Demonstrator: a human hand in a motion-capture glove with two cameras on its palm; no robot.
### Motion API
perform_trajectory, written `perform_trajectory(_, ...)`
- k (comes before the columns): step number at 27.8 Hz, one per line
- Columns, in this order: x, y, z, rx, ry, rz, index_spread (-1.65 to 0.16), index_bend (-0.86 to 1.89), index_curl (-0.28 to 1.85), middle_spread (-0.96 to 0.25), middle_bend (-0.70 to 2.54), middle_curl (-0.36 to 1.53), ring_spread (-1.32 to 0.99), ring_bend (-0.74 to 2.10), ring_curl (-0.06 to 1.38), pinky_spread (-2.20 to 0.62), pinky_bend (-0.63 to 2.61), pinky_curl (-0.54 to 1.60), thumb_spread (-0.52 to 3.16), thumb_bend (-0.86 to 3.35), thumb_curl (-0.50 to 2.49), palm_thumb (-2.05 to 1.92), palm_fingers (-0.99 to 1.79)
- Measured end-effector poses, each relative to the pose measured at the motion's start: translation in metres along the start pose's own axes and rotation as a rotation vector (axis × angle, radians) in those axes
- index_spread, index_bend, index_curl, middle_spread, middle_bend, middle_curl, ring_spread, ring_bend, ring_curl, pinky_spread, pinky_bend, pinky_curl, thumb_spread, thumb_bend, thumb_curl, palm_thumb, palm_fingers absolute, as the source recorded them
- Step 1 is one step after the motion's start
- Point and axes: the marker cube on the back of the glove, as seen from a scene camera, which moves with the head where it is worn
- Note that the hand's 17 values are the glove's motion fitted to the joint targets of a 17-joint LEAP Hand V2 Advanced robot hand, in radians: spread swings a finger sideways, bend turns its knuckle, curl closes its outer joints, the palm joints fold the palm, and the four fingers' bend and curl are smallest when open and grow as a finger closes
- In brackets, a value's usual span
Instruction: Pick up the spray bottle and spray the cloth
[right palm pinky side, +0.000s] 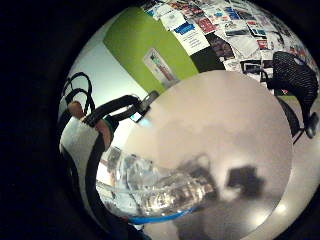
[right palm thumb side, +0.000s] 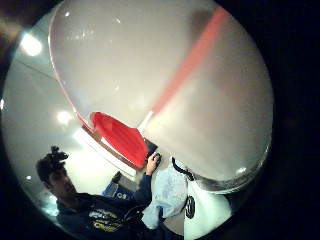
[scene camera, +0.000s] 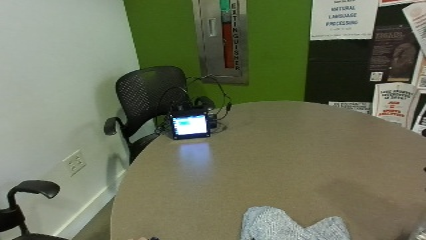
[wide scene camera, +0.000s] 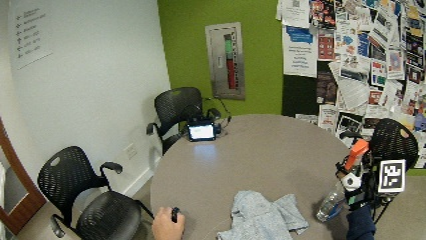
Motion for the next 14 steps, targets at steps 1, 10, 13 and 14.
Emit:
perform_trajectory(1,-0.003,0.000,0.002,-0.006,0.000,0.007,-0.29,0.23,0.46,-0.15,0.57,0.51,-0.21,0.63,0.45,-0.30,0.49,0.41,0.44,-0.03,0.69,0.96,1.34)
perform_trajectory(10,-0.050,-0.004,0.017,-0.072,0.090,-0.093,-0.29,0.21,0.50,-0.15,0.58,0.52,-0.21,0.63,0.46,-0.30,0.50,0.42,0.42,-0.03,0.71,0.96,1.34)
perform_trajectory(13,-0.071,-0.004,0.023,-0.099,0.220,-0.106,-0.29,0.21,0.51,-0.15,0.58,0.52,-0.21,0.62,0.46,-0.30,0.51,0.42,0.42,-0.03,0.71,0.96,1.33)
perform_trajectory(14,-0.078,-0.004,0.025,-0.109,0.270,-0.112,-0.29,0.20,0.51,-0.15,0.59,0.52,-0.21,0.62,0.46,-0.30,0.51,0.42,0.42,-0.03,0.71,0.96,1.33)
